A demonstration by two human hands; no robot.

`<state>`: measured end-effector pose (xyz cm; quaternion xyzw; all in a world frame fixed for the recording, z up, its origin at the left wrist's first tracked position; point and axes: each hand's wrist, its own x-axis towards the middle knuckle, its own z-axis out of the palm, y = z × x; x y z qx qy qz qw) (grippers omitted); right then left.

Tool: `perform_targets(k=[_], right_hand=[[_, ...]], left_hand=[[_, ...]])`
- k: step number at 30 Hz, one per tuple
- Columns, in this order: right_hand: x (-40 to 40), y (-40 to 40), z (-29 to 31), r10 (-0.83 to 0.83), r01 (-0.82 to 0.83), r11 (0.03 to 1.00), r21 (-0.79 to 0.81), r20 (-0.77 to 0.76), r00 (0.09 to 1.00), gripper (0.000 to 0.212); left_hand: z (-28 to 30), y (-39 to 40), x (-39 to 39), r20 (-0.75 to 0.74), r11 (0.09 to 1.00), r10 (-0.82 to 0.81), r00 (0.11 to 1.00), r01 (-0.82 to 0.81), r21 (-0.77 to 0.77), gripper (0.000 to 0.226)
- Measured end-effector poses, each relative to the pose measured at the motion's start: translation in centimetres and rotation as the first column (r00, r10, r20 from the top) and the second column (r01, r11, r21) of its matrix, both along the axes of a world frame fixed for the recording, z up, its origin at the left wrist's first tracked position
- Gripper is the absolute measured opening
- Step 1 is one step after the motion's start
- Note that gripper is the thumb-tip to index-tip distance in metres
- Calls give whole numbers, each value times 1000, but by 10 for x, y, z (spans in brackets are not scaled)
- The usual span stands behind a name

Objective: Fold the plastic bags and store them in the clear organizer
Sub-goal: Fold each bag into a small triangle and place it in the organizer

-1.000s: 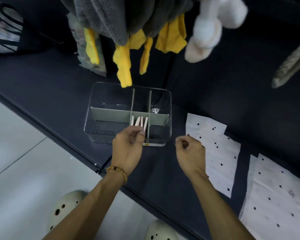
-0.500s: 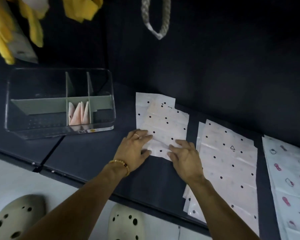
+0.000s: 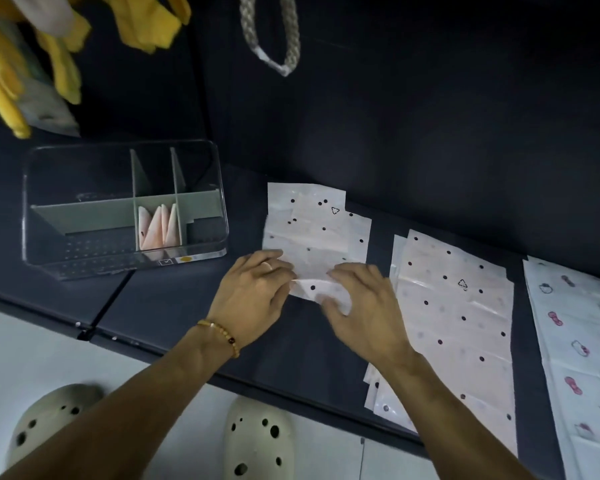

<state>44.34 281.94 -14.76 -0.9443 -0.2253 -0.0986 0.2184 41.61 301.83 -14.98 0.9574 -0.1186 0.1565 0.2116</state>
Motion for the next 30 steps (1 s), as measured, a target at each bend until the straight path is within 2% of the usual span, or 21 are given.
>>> perform_targets(k=[2, 4, 7, 9, 12, 14, 15, 16, 17, 18, 19, 22, 24, 27, 30], right_hand=[[-17, 10, 3, 110, -115, 990, -84, -64, 992, 64], [-33, 25, -2, 200, -223, 956, -191, -136, 970, 77], [-52, 49, -16, 266, -316, 917, -242, -216, 939, 68], [-61, 60, -24, 256, -308, 935, -174, -269, 929, 58], [-64, 65, -24, 152, -128, 988, 83, -466, 872, 42], [-61, 66, -24, 111, 19, 975, 222, -558, 823, 15], [-60, 66, -23, 73, 94, 963, 253, -583, 809, 19], [-58, 66, -22, 40, 167, 947, 276, -614, 788, 31], [-57, 65, -22, 22, 231, 925, 301, -651, 759, 35], [-55, 65, -21, 8, 280, 908, 312, -680, 733, 31], [-53, 65, -22, -5, 307, 902, 304, -704, 710, 25], [-50, 66, -27, -129, 367, 909, 197, -705, 697, 18], [-49, 68, -30, -202, 413, 897, 157, -686, 699, 19], [-46, 73, -30, -260, 464, 876, 130, -683, 683, 16], [-40, 75, -32, -280, 402, 914, 52, -637, 719, 32]], left_hand=[[3, 17, -20, -48, 999, 39, 998, -37, 34, 19], [3, 34, -42, -129, 995, 71, 989, -62, 76, 30], [-4, 58, -71, -289, 996, 87, 953, -79, 42, 18], [-7, 73, -83, -424, 993, 93, 901, -113, -21, 16], [-9, 85, -89, -494, 982, 129, 860, -180, -55, 13], [-9, 88, -88, -492, 967, 143, 858, -228, -116, 10], [-9, 90, -89, -512, 948, 121, 850, -252, -193, 10], [-9, 91, -91, -544, 919, 82, 835, -275, -284, 17], [-7, 93, -92, -585, 885, 32, 811, -295, -361, 33], [-6, 93, -94, -610, 859, -11, 792, -306, -411, 48], [-6, 93, -94, -630, 844, -22, 776, -324, -428, 54], [-17, 87, -89, -624, 827, 107, 774, -418, -376, 26], [-22, 81, -82, -632, 830, 214, 745, -480, -285, 20], [-24, 76, -74, -636, 841, 385, 669, -538, -57, 35], [-27, 72, -73, -621, 813, 474, 624, -581, 36, 44]])
